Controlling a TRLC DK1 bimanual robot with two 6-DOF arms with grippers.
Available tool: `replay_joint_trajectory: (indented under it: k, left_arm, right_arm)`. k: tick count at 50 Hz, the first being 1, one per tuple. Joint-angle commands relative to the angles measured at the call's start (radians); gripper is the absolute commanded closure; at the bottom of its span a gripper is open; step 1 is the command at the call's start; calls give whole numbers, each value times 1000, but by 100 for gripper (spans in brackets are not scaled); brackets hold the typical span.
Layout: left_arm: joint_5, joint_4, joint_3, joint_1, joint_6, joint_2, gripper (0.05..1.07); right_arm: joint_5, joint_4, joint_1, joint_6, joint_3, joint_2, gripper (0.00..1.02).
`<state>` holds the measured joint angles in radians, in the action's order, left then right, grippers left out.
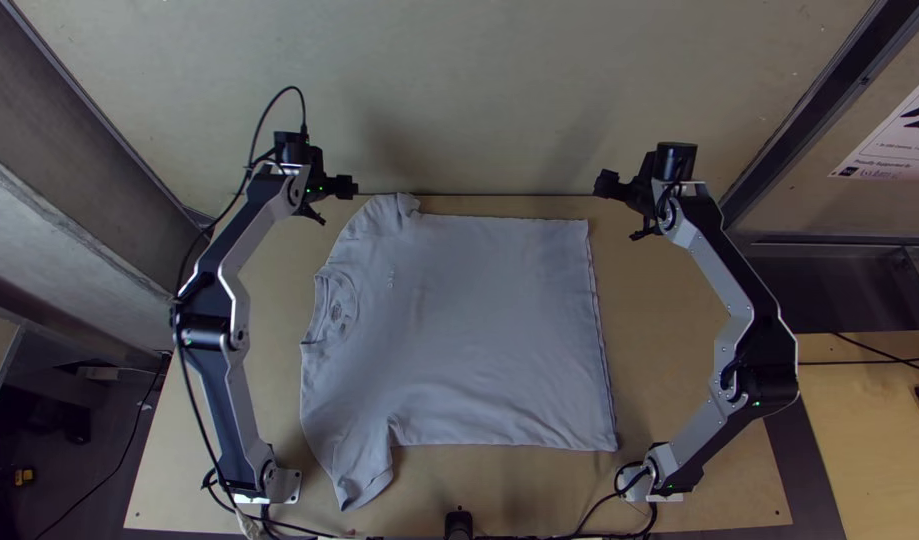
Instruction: Fold the t-shirt
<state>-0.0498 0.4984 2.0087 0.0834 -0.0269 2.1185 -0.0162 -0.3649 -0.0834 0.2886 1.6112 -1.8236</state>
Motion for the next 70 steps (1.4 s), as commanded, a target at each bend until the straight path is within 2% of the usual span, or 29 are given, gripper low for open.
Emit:
replay_joint_trajectory:
  k: [1,9,46,48,49,50,54,64,70]
  left_arm:
    - [-4,63,119,4,-16,103,31]
    - [-4,109,220,7,-19,205,31]
    - [5,51,271,55,-16,385,32]
    - [5,51,271,55,-13,390,40]
    - [5,49,272,55,-8,393,47]
    - [5,46,274,55,-5,396,56]
    - [7,46,274,55,4,403,105]
    - [10,124,269,44,-19,411,105]
    - [30,161,268,24,-41,402,105]
  right_arm:
    - [-8,-8,-4,40,35,-26,4]
    - [-8,-20,-15,47,32,-55,4]
    - [-7,-35,-47,60,44,-160,4]
    - [-7,-35,-47,61,49,-163,4]
    - [-7,-35,-47,61,49,-164,4]
    - [-7,-35,-47,61,50,-166,4]
    - [-7,-60,-46,66,65,-183,4]
    - [-7,-256,-46,101,188,-276,4]
    - [-7,-284,-46,113,220,-312,4]
